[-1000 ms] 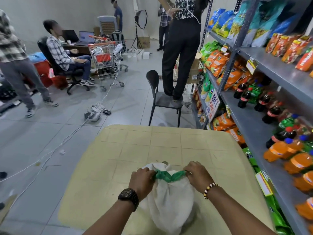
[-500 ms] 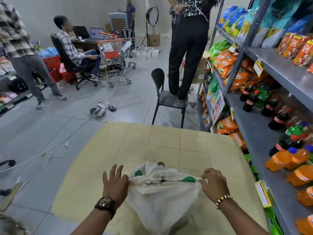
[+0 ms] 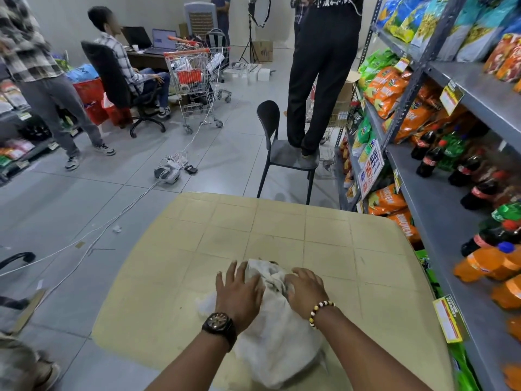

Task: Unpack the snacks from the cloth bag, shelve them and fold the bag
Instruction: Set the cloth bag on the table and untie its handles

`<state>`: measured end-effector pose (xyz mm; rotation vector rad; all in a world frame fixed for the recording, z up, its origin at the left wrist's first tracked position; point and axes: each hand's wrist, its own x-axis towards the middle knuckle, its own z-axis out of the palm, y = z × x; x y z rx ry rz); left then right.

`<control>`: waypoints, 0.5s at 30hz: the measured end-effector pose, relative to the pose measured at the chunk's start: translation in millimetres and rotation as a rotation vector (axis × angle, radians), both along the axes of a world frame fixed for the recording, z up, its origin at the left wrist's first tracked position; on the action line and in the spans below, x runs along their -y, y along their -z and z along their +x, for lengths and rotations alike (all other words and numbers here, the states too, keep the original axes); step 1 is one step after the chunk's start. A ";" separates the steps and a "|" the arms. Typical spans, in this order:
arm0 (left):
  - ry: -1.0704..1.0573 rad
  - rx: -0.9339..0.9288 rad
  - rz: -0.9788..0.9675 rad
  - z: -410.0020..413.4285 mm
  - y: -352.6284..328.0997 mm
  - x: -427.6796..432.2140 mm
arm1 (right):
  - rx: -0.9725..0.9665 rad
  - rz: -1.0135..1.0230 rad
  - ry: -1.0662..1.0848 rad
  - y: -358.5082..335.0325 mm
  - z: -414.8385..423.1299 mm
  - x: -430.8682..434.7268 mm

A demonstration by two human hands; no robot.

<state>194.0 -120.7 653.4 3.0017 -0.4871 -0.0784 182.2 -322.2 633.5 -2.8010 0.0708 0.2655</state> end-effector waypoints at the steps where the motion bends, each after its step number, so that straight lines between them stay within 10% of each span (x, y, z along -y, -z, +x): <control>1: 0.001 -0.038 -0.038 2.5 -0.6 5.6 | -0.022 -0.019 -0.002 6.6 1.5 -2.9; 15: 0.037 -0.120 -0.182 29.2 -7.0 -8.1 | 0.360 0.120 0.178 15.7 -16.7 30.1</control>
